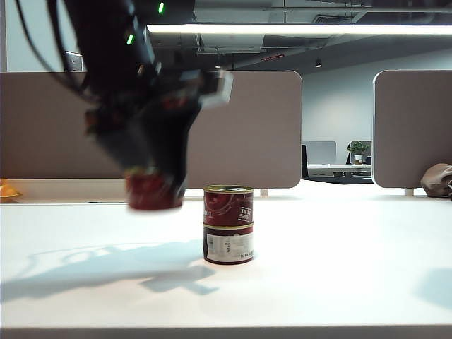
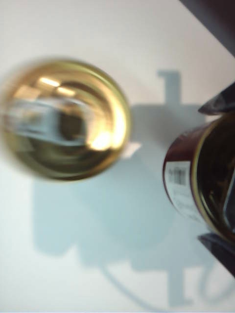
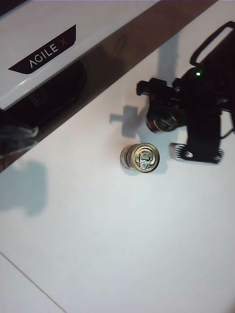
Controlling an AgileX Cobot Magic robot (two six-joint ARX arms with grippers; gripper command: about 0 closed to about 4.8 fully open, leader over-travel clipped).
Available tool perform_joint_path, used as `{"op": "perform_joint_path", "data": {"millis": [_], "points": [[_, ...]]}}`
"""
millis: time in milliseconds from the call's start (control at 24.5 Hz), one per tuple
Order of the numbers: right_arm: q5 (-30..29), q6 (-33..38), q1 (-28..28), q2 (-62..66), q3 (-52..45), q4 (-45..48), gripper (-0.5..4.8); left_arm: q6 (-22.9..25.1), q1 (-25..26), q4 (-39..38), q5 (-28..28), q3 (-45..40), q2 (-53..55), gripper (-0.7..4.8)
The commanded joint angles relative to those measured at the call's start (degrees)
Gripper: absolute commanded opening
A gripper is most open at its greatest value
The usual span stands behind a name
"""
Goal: Pick up the cans one by one and stack them together.
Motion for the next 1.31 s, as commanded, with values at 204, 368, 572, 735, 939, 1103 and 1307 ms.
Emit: {"op": "perform_joint_path", "data": {"millis": [204,368,572,735,939,1103,1307], "points": [[0.1,0.1,0.0,-0.2,0.2,0.5,-0.03,0.2,0.0,-2.3,0.0,10.0,-0.3,2.32],[0.1,0.1,0.0,-0.3,0.2,0.5,-0.03,0.2,0.0,0.7,1.2,11.3,-0.3,2.32],[0.1,0.1,0.0,-0.3,0.2,0.5,-0.03,0.1,0.0,0.7,2.0,13.9,3.7,2.32],[0.1,0.1,0.0,-0.3,0.2,0.4,-0.03,0.0,-0.1,-1.3,3.0,17.2,7.0,2.32],[0.1,0.1,0.0,-0.3,0.2,0.3,-0.03,0.0,-0.1,-1.7,5.9,17.7,8.9,2.32],[0.1,0.1,0.0,-0.3,0.2,0.3,-0.03,0.0,-0.8,-2.5,6.2,17.7,10.3,2.32],[0.1,0.1,0.0,-0.4,0.2,0.3,-0.03,0.0,-1.1,-2.8,6.5,17.6,11.2,2.32]]}}
